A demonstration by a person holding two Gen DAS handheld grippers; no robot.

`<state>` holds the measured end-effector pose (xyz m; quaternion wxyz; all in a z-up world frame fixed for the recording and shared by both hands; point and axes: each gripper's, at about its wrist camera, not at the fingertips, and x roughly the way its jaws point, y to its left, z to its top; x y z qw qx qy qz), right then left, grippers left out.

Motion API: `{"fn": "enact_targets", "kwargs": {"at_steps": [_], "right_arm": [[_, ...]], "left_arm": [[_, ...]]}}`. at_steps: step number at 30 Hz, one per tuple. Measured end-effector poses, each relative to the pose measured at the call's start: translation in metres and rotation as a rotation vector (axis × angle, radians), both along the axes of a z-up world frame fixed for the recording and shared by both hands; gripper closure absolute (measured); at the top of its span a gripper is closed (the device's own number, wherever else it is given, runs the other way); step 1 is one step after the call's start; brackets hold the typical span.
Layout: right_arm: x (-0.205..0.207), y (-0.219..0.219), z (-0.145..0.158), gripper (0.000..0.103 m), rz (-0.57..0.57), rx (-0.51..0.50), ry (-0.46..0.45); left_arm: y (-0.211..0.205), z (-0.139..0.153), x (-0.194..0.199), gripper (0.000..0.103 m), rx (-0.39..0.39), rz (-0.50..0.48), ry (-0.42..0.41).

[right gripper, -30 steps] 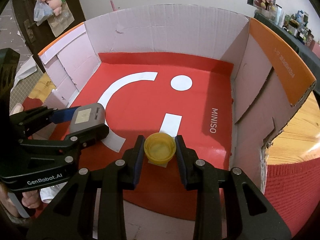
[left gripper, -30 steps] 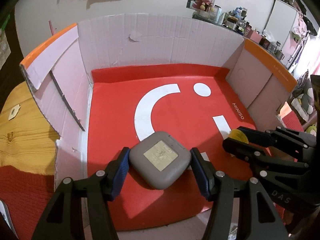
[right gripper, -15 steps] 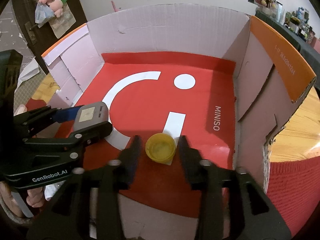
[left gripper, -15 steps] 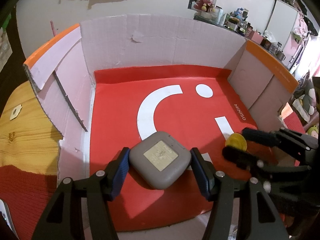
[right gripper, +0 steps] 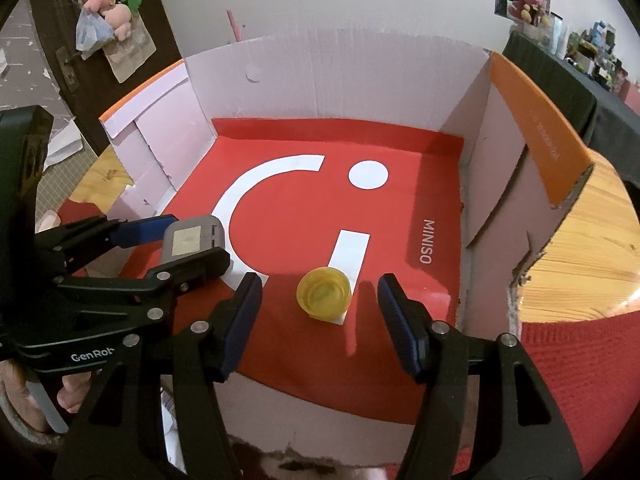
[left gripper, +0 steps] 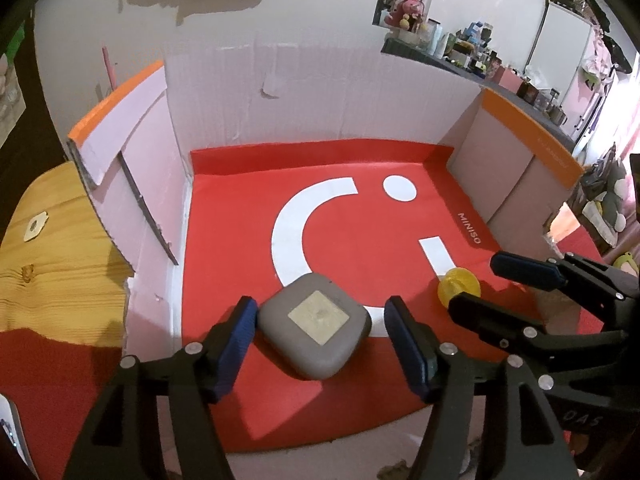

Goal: Organize objects
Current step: 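Lower both items onto the red box floor and open both tools, then withdraw both open tools from the box back toward the cloth items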

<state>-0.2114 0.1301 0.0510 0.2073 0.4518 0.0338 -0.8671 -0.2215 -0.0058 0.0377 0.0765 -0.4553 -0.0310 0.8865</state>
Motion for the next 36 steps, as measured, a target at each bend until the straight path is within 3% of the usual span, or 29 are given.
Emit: {"fn": "enact_targets", "kwargs": {"at_steps": [32, 36], "right_arm": [[0.055, 0.005, 0.034, 0.023, 0.005, -0.028, 0.091], [0.061, 0.006, 0.037, 0.021, 0.006, -0.03, 0.097]], "left_arm": [[-0.003, 0.03, 0.049, 0.015, -0.026, 0.044, 0.106], [-0.006, 0.032, 0.058, 0.007, -0.035, 0.054, 0.118]]}}
